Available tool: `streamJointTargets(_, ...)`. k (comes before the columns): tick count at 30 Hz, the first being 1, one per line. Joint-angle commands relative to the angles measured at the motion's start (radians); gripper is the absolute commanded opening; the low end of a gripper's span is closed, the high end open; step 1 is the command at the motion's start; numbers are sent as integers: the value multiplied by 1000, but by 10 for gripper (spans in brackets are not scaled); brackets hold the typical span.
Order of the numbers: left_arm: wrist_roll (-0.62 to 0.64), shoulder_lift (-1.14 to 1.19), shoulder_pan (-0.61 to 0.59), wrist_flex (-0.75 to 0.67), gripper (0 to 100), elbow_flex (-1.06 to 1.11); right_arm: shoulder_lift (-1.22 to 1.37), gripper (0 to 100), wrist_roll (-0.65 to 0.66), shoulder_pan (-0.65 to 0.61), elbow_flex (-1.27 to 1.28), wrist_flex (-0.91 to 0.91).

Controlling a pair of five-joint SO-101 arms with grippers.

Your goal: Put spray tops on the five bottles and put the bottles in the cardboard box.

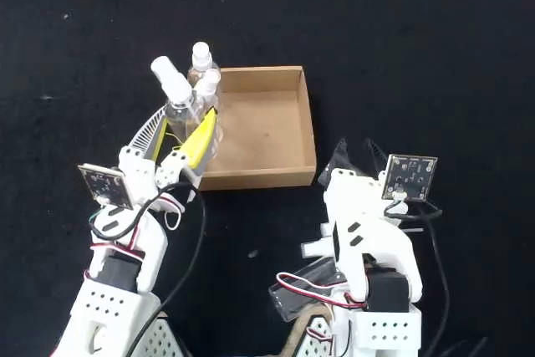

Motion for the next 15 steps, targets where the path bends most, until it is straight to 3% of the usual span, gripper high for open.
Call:
streamJointTargets(1,5,-26,12,-8,30,12,-93,128,0,-8,-10,-17)
streamJointTargets(15,-173,-14,65,2,30,22,-93,128,0,-8,-12,-17)
